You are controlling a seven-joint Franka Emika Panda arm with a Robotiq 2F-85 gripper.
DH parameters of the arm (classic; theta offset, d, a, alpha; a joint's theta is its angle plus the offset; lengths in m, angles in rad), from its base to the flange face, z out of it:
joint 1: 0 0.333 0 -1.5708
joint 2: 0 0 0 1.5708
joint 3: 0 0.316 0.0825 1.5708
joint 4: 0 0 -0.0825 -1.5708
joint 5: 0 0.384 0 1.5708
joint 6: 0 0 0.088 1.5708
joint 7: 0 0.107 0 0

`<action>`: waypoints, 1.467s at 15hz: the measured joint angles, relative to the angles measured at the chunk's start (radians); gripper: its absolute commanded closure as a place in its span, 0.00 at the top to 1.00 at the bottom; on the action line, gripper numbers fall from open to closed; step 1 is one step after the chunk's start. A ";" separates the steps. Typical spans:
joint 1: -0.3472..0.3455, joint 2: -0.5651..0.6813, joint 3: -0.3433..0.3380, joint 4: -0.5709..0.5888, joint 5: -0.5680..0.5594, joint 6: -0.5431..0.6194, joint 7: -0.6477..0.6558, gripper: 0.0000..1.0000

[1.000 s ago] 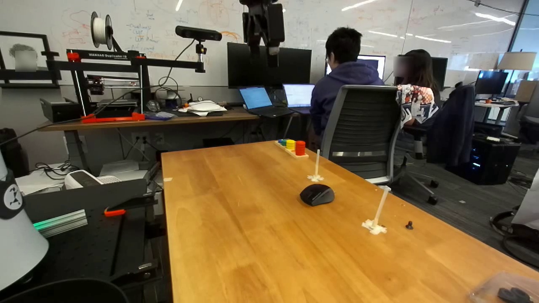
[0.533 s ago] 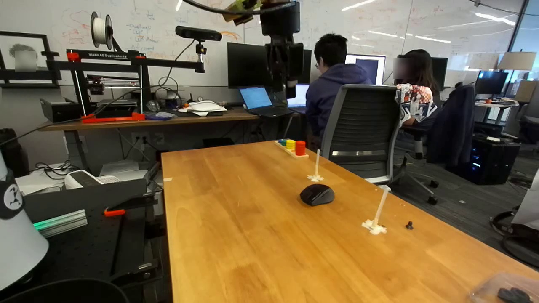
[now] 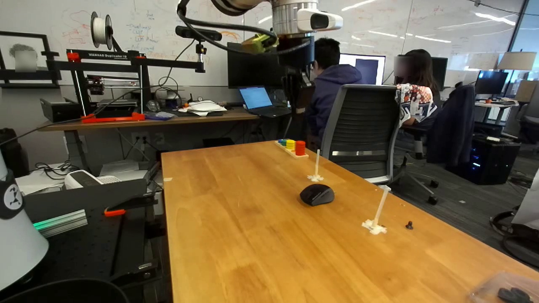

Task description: Press on the mouse

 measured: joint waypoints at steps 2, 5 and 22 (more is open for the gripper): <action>0.000 0.041 -0.002 0.015 -0.024 0.030 0.026 0.00; 0.000 0.102 -0.009 0.041 -0.065 0.064 0.069 0.00; 0.046 0.357 -0.068 0.151 -0.094 0.095 0.168 0.00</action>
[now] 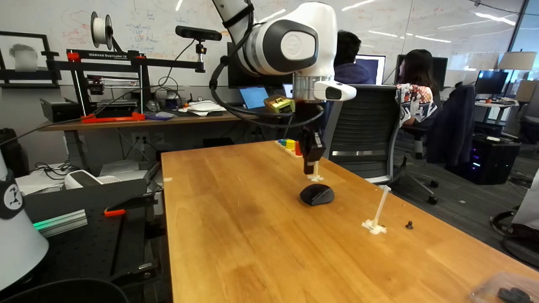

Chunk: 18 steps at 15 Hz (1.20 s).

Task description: Press on the mouse

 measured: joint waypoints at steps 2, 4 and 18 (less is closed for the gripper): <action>0.003 0.025 -0.008 0.010 0.000 0.000 0.008 0.00; 0.004 0.049 -0.014 0.021 0.000 0.000 0.014 0.00; 0.042 0.188 -0.026 0.124 0.001 -0.001 0.066 0.00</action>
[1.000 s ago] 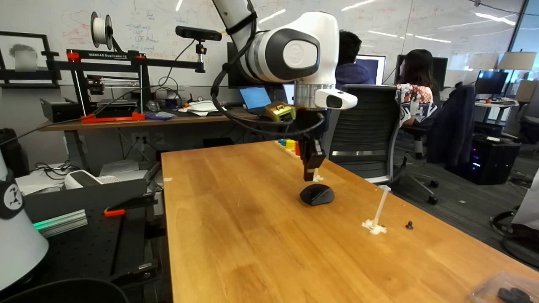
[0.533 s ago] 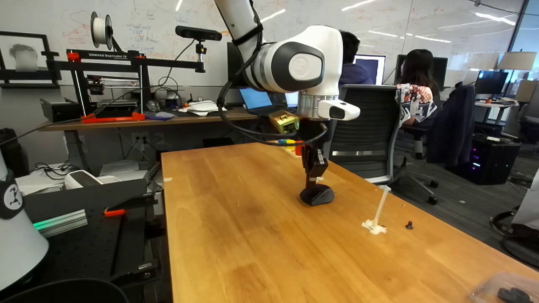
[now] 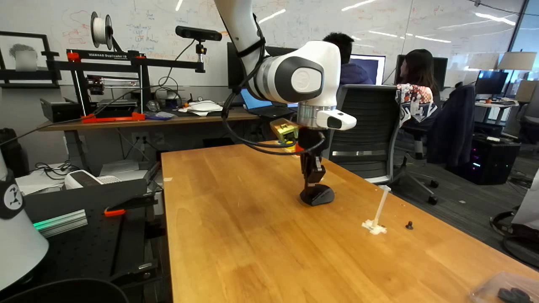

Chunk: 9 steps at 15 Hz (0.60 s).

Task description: Press on the mouse

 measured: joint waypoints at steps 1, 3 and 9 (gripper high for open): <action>0.000 0.008 -0.001 0.003 0.000 0.000 0.002 0.00; 0.000 0.014 -0.007 0.008 0.003 -0.001 0.004 0.00; 0.000 0.020 -0.015 0.010 0.011 -0.002 0.005 0.00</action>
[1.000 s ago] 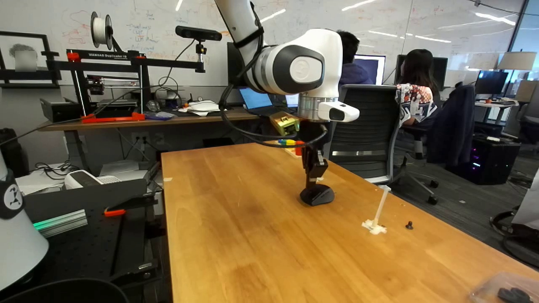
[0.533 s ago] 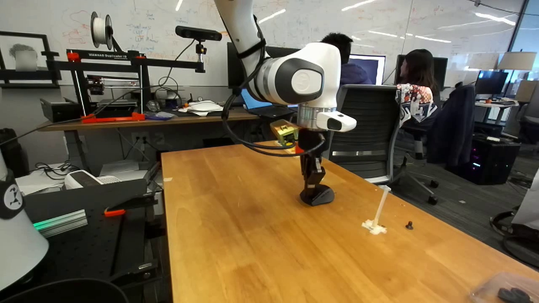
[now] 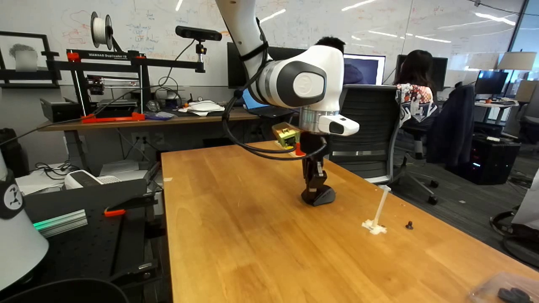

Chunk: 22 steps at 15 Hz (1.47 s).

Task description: Press on the mouse

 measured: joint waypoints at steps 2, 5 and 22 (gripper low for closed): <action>0.000 -0.004 0.003 0.000 0.009 0.000 -0.001 0.00; -0.005 -0.038 0.025 -0.009 0.061 -0.006 -0.023 0.00; -0.044 -0.562 0.066 -0.080 0.158 -0.492 -0.191 0.30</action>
